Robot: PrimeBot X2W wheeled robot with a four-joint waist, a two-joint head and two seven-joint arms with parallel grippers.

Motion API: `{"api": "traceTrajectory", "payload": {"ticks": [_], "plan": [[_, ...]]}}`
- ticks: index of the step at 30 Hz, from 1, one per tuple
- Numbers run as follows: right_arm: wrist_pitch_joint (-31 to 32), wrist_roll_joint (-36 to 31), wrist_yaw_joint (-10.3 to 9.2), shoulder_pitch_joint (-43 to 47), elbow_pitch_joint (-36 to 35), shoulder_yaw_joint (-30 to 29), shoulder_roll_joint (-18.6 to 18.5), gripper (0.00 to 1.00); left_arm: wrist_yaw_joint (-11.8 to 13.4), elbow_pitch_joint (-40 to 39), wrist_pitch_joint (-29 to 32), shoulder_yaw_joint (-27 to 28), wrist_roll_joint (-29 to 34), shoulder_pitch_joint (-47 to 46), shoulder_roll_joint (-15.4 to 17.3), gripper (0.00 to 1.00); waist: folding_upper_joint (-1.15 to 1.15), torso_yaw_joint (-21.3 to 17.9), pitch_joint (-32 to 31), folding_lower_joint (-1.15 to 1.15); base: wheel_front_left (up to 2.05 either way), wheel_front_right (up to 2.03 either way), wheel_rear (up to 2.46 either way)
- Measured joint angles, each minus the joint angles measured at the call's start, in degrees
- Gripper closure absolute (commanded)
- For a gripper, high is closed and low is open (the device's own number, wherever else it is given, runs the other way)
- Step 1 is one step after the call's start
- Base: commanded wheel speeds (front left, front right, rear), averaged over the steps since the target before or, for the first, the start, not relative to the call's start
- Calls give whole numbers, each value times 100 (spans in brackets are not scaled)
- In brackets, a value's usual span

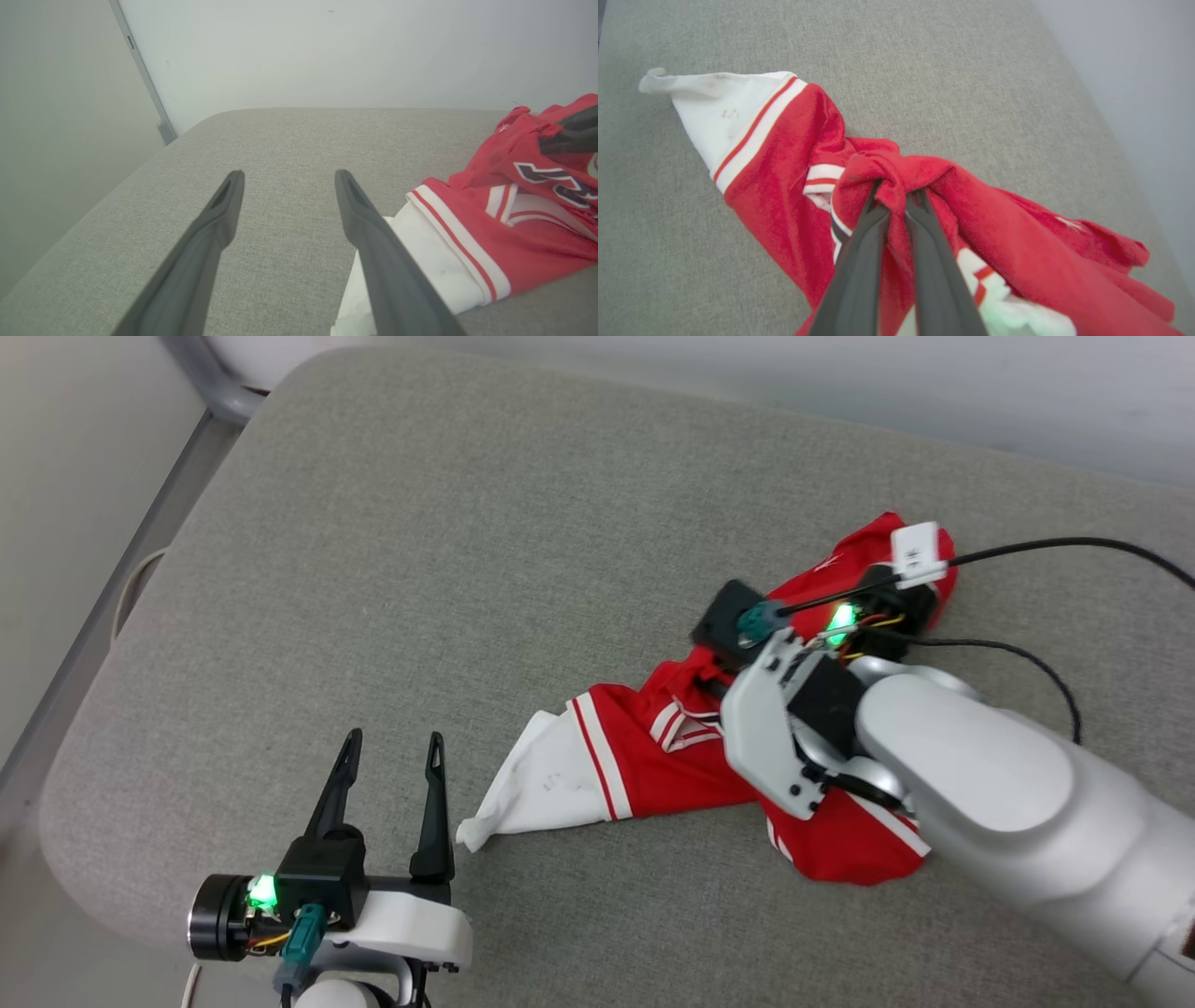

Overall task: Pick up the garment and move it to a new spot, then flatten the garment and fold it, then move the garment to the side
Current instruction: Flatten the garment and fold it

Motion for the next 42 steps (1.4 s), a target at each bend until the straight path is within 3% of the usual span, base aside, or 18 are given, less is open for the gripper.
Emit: {"api": "traceTrajectory", "payload": {"ticks": [5,11,13,18,23,28,31,37,42], "plan": [[-83,285,0,-194,667,632,478,100,0,23,0,-20,-15,-67,-33,0,0,134,132,0,0,0,0],[-108,448,0,-149,1118,809,645,100,18,62,0,-31,-34,-151,-56,0,0,170,144,0,0,0,0],[-310,516,0,-142,1120,822,642,0,42,73,0,11,-34,-143,-58,0,0,137,89,0,0,0,0],[-1083,804,0,-159,851,822,353,0,33,75,0,114,15,10,-45,0,0,25,-141,0,0,0,0],[-1559,1050,0,-172,286,597,-324,0,19,24,0,197,88,175,-21,0,0,-130,-385,-1,0,0,0],[-1518,1158,0,-177,-263,140,-1133,0,24,-38,0,222,141,325,1,0,0,-301,-545,-1,0,0,0],[-1103,1300,0,-203,-590,-15,-1558,0,23,-68,0,222,160,353,9,0,0,-365,-583,-1,0,0,0],[471,1945,0,-254,-1094,31,-2260,0,-4,-101,0,209,196,381,24,0,0,-353,-537,-1,0,0,0],[1685,2321,0,-346,-1307,236,-2482,0,-10,-136,0,188,202,338,25,0,0,-284,-418,-1,0,0,0]]}}
